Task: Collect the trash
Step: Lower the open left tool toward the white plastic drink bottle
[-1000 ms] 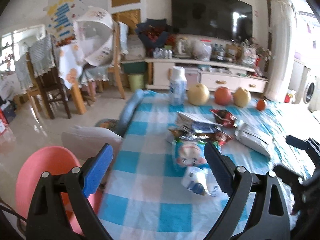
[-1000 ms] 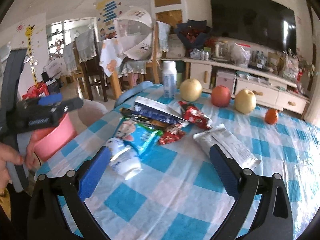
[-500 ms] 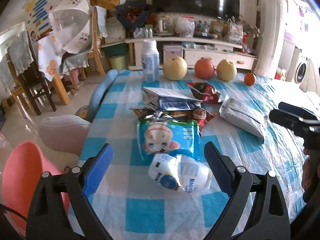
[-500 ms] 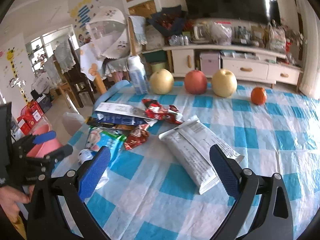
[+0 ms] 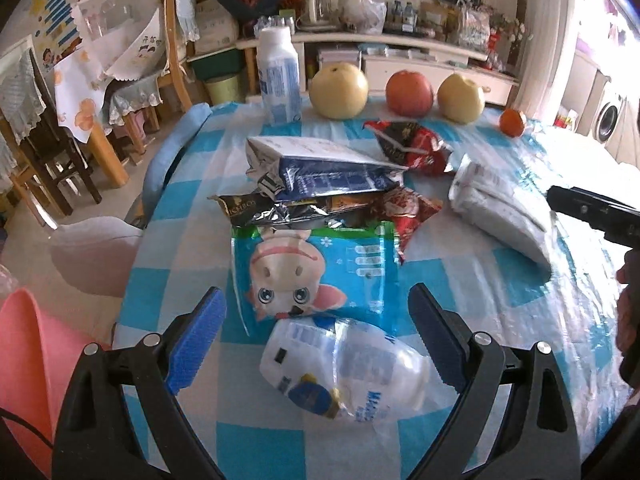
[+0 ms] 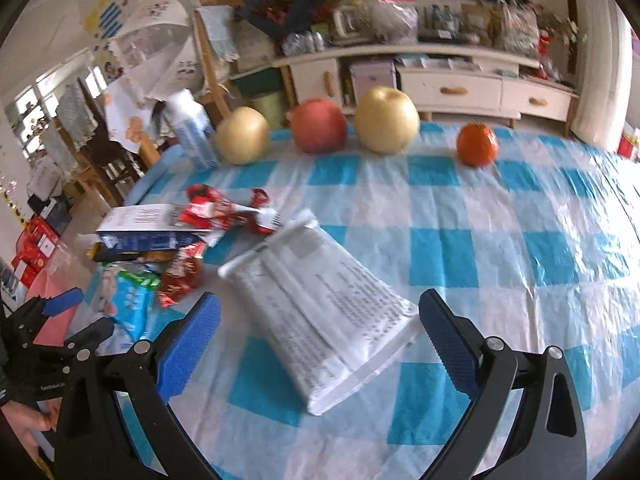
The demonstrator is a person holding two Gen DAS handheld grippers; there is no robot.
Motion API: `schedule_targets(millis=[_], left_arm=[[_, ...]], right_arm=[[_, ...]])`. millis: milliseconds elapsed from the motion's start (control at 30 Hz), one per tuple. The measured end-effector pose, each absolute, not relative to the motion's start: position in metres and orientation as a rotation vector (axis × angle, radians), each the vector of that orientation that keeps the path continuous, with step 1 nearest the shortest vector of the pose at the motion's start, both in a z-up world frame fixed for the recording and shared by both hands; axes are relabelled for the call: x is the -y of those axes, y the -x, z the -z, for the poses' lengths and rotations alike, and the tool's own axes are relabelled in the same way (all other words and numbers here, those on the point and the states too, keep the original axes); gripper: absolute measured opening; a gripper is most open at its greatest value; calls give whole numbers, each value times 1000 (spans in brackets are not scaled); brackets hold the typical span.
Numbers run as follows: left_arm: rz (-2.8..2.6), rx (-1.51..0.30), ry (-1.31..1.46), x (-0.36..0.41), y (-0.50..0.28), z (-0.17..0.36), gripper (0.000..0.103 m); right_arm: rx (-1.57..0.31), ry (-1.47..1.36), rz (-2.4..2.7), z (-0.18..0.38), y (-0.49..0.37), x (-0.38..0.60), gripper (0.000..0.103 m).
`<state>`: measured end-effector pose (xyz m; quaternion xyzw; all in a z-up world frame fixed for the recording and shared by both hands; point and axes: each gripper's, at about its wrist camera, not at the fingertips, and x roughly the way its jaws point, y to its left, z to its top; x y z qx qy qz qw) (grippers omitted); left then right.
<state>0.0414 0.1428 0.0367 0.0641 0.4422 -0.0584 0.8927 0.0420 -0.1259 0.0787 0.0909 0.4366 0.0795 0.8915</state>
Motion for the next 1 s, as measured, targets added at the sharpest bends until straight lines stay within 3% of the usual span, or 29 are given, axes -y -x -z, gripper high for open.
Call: schedule_targets(millis=[700,1000], left_arm=[[502,-1065,67,-111,-57,-18,93],[582,-1048,-55,-89,-39,-24,93]], right_arm=[[-917,-131,-225,-81,-38,113,98],[-902,-108,-284,-84,-32,104,98]])
